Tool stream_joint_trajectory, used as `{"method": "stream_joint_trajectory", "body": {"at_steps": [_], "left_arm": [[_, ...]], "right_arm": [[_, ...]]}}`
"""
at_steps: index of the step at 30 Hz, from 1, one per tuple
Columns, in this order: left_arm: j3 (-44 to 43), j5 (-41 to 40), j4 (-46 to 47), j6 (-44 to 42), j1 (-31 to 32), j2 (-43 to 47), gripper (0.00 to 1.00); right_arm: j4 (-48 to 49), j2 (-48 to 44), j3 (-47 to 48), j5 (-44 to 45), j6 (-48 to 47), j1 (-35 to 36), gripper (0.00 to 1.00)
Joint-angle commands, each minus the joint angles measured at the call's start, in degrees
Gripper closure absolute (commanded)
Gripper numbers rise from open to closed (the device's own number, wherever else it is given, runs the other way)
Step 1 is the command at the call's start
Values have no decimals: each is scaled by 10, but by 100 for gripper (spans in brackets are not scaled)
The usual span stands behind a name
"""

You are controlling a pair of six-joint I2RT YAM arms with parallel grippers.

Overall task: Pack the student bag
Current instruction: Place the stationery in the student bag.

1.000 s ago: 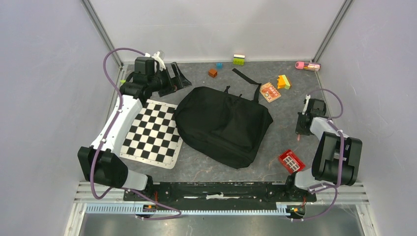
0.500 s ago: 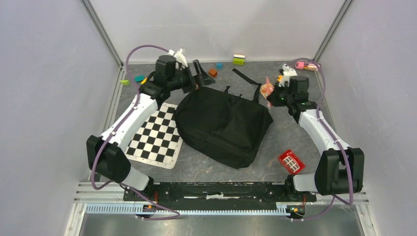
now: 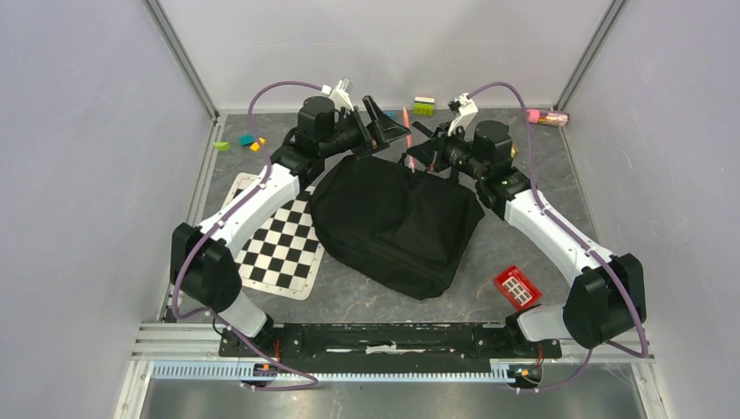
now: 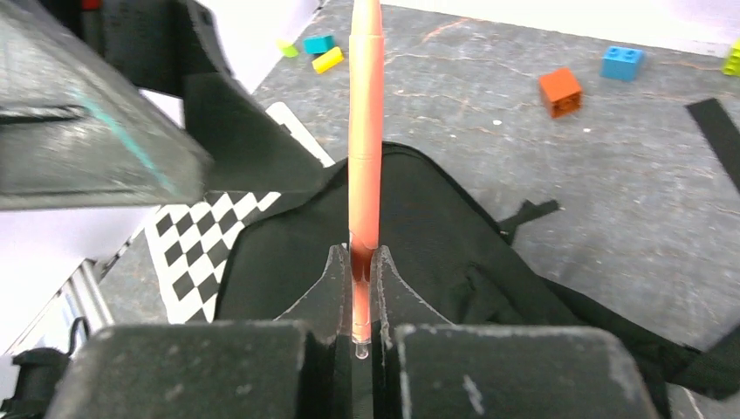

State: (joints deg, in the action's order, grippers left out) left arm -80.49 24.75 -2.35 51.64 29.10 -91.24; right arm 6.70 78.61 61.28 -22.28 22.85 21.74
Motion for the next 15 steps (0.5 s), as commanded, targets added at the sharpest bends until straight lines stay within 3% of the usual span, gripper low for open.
{"method": "stream_joint_trajectory", "body": {"at_steps": [1,5,9,15], "left_arm": [[-16,-32,26,23,21,5,1],[-20,-57,6,10,30,9,13],[-20,-87,-18,8,31,15,42],[-14,-109,-37,8,34,29,66]], "right_arm": [[37,6,31,-30,16,25,100],[35,7,34,-38,10,42,100],[28,5,38,-33,1,52,100],[18,7,41,-29,-8,58,100]]}}
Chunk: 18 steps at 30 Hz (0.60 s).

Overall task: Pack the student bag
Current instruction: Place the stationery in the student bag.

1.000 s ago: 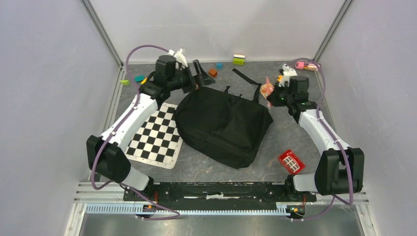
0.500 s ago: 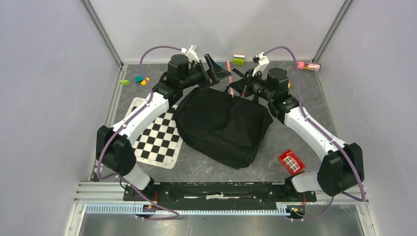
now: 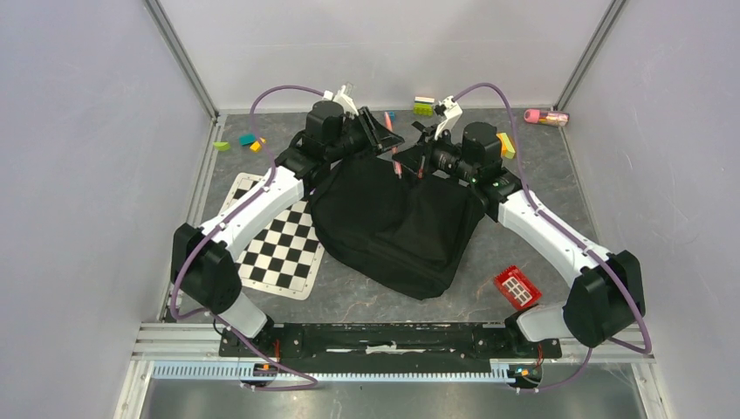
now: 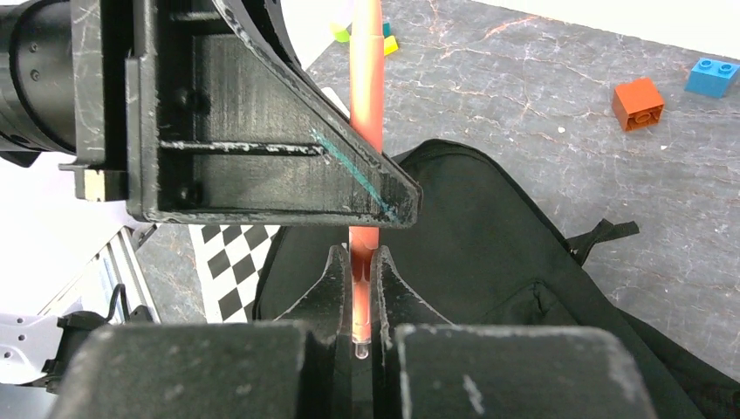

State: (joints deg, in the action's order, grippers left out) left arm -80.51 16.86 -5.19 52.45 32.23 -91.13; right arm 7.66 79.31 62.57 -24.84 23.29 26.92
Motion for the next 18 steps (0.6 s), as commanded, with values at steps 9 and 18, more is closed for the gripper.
{"method": "stream_joint_trajectory", "body": {"at_steps": [9,18], "left_arm": [[-27,-69,-82,-39,2,43,98],[60,-36,-130,-101,-28,61,98]], "right_arm": [[-31,6,45,16,-26,13,49],[-98,-10,36,111,-80,12,16]]}}
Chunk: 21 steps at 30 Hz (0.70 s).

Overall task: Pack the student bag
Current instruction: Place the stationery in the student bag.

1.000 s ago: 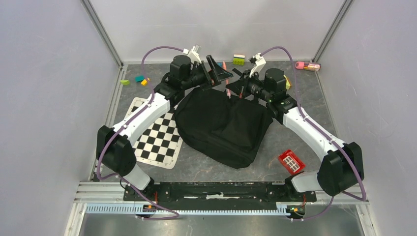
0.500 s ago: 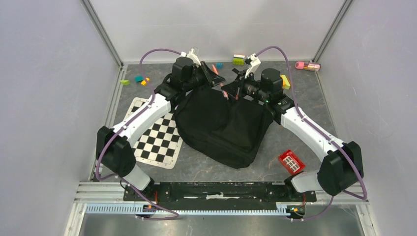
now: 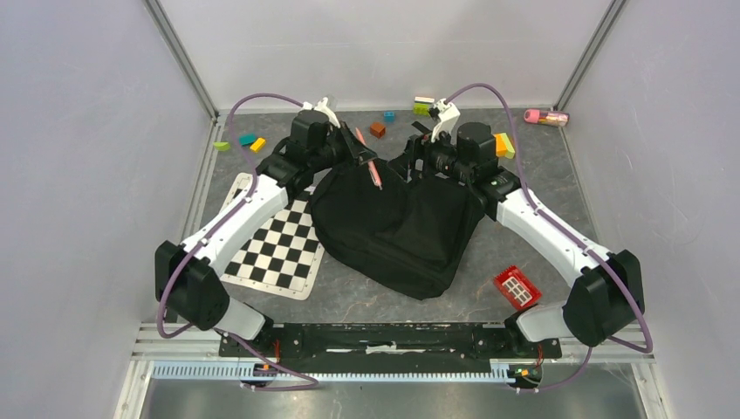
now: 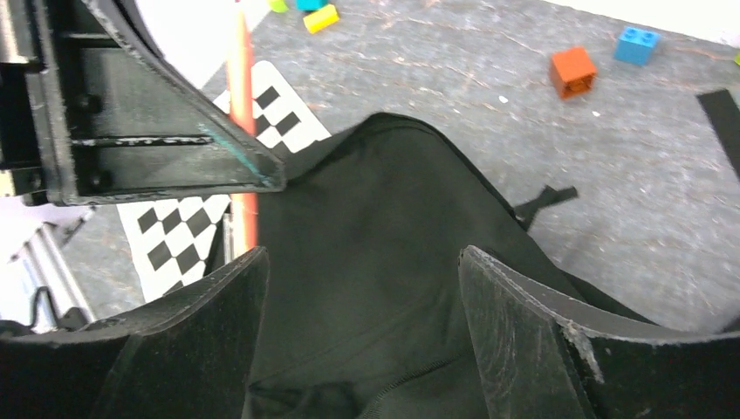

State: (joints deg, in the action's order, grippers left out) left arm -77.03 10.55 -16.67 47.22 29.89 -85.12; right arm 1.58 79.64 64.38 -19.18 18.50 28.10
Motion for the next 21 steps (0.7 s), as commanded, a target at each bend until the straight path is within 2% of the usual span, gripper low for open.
{"method": "stream_joint_trajectory", "body": {"at_steps": [1,4,9,21], "left_arm": [[28,47,-13,-50,-3,-9,98],[31,70,-9,-62,-1,-27,98],[40,60,-15,-84,-1,-38,98],[84,28,-1,-57,-1,-26,98]], "right_arm": [[-60,-5,30,66,-37,0,15],[-126,22,60,115,-63,2,14],[-245,70,116,209,-109,33,11],[-390,162,180,391,-169,146,7]]}}
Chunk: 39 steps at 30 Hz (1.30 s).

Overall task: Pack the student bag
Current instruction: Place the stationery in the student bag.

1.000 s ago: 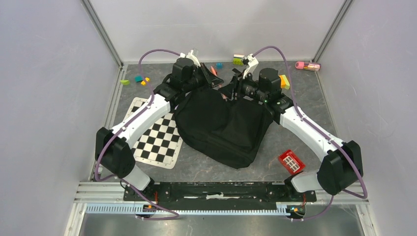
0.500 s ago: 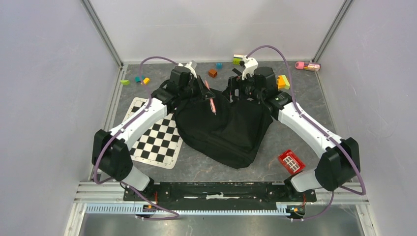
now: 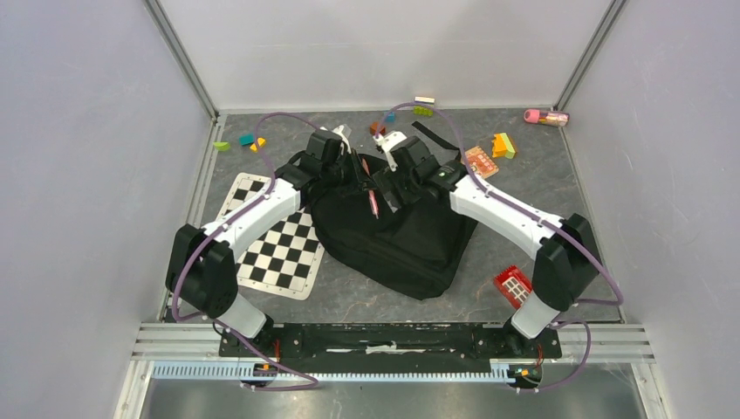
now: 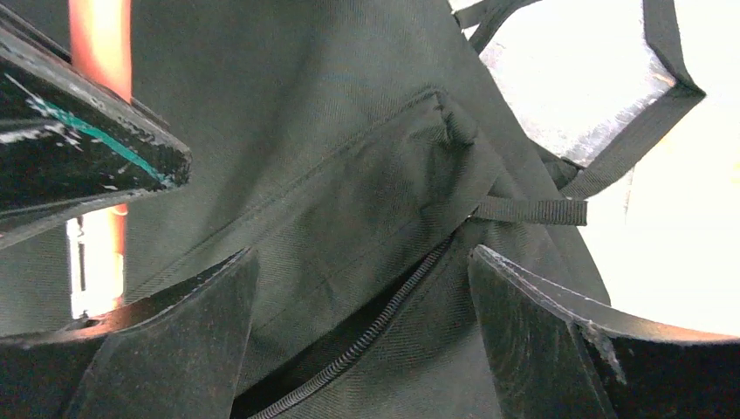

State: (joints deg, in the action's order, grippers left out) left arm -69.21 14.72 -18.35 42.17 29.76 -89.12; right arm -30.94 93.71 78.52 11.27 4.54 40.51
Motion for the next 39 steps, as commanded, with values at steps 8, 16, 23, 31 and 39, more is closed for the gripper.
{"method": "stream_joint_trajectory", "body": {"at_steps": [8,16,23,31,39], "left_arm": [[20,-8,22,-11,1,22,98],[16,1,23,-20,1,16,98],[9,12,22,-32,2,7,98],[-1,66,55,-61,17,-8,98],[-22,93,96,-64,35,-50,98]], "right_arm": [[-119,39,83,226,-40,61,9],[-161,46,120,275,-59,77,31],[-180,53,138,265,-49,81,46],[-197,69,149,226,-27,84,56],[-205,74,135,214,-18,83,73]]}}
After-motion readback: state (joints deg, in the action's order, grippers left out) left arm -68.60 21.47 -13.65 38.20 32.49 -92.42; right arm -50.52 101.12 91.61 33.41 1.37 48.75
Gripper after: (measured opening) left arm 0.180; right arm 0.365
